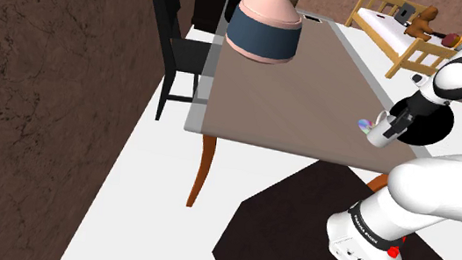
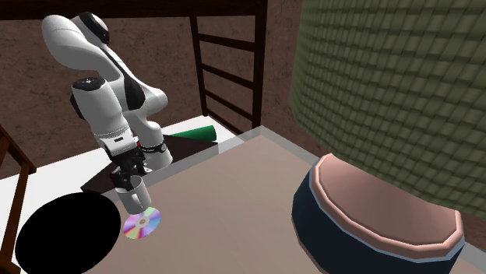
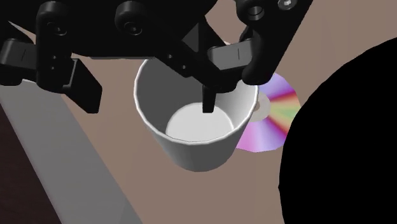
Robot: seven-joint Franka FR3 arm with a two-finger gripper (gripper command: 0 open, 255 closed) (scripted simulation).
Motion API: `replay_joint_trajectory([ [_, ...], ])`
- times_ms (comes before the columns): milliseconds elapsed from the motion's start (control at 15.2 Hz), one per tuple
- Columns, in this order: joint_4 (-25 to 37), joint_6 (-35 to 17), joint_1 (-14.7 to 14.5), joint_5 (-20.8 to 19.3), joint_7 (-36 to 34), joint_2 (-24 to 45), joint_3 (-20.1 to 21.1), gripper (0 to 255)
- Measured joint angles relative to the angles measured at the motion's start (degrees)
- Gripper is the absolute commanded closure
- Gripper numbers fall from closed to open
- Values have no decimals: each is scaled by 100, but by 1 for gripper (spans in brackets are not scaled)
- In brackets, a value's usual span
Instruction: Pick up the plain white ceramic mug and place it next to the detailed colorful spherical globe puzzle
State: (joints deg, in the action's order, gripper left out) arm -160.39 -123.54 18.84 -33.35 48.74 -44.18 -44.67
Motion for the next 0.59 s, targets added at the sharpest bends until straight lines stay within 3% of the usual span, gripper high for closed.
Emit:
replay_joint_trajectory([
  [198, 0, 0, 0, 0, 0, 0, 0, 0],
  [594, 418, 845, 21, 306, 47, -429, 430, 0],
])
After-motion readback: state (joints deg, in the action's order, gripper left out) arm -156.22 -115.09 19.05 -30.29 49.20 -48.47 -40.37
